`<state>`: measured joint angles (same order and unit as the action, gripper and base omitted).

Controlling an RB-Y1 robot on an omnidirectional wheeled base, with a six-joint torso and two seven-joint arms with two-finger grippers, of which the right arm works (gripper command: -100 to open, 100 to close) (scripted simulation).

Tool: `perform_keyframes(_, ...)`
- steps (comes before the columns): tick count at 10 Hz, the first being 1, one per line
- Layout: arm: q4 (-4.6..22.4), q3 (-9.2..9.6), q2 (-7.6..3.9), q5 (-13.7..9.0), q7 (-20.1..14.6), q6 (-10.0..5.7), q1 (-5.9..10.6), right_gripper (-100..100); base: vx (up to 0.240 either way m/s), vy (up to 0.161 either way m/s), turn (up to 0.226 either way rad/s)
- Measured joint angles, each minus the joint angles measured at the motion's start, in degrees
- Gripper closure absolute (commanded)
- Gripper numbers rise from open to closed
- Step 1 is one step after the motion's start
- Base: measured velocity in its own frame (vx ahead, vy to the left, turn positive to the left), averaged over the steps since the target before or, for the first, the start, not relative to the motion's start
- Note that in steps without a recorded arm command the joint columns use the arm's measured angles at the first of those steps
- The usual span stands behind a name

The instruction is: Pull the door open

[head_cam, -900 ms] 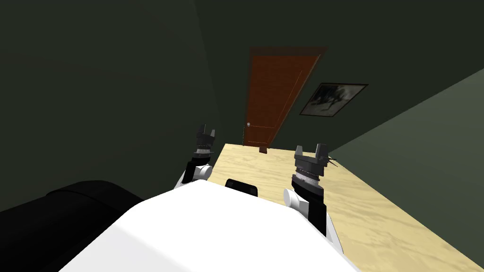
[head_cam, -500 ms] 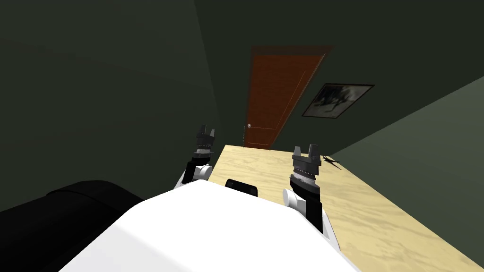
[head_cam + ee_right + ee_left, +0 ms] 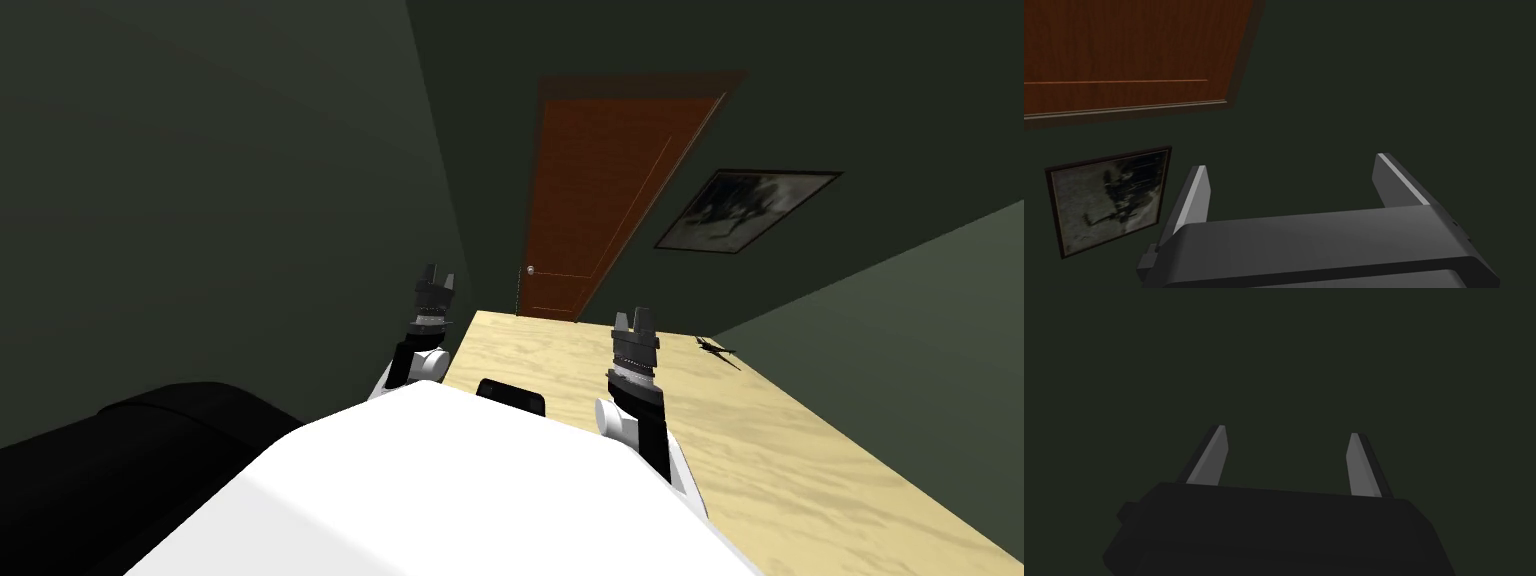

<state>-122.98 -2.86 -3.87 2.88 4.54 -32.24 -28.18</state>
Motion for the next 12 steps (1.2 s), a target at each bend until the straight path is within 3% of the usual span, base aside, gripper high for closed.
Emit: perform_keyframes(12,12.8,1.78,-2.67,5.6,13.5,-4.16,2.84,-100,0.165,0.077,0.024)
